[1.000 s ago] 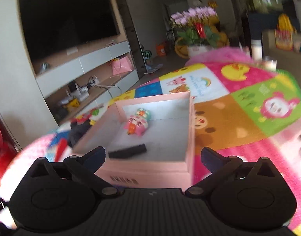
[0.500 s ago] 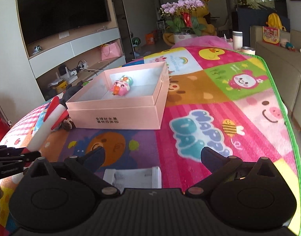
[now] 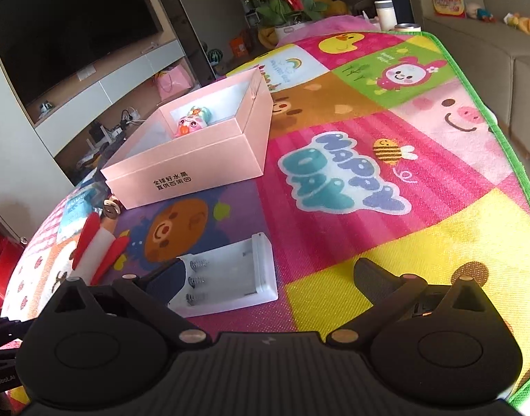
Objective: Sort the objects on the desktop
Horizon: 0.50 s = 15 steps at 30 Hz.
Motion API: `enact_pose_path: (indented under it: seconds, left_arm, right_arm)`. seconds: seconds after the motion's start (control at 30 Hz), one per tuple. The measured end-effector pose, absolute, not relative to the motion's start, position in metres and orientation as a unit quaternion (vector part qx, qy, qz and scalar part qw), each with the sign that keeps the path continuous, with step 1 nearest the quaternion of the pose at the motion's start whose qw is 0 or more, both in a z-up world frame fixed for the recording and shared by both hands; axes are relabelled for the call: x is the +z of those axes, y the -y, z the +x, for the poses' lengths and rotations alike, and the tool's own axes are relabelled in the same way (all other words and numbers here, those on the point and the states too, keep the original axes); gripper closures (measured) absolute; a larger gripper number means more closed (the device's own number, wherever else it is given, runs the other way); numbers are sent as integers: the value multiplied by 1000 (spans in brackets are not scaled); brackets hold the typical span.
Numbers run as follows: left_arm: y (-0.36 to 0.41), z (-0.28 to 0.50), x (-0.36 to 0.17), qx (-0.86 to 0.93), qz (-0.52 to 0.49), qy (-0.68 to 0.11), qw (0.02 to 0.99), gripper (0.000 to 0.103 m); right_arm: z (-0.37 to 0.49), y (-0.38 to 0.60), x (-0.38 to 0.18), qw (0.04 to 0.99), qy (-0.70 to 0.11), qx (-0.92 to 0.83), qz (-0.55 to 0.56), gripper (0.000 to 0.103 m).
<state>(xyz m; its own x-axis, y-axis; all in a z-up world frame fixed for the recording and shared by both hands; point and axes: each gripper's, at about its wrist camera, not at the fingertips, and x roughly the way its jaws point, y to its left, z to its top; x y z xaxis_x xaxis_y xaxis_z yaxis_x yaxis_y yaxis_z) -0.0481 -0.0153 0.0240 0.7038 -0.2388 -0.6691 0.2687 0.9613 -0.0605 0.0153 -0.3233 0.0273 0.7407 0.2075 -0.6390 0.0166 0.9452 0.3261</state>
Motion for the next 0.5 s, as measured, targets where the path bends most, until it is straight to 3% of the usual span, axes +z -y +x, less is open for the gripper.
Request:
enact_pose_path:
  seconds: [0.13, 0.23, 0.33, 0.5]
  left_arm:
    - [17, -45, 20, -148, 8, -367, 918, 48]
    - [19, -46, 20, -157, 12, -365, 918, 41]
    - [18, -46, 18, -143, 32, -362, 920, 27]
    - [3, -45, 17, -120, 20, -367, 922, 24]
  right_arm:
    - [16, 320, 27, 921, -355, 39, 155, 0]
    - [21, 315, 31, 919, -371, 55, 122, 0]
    - [19, 299, 35, 924, -364, 87, 84, 0]
    - [23, 252, 33, 925, -366, 101, -18, 0]
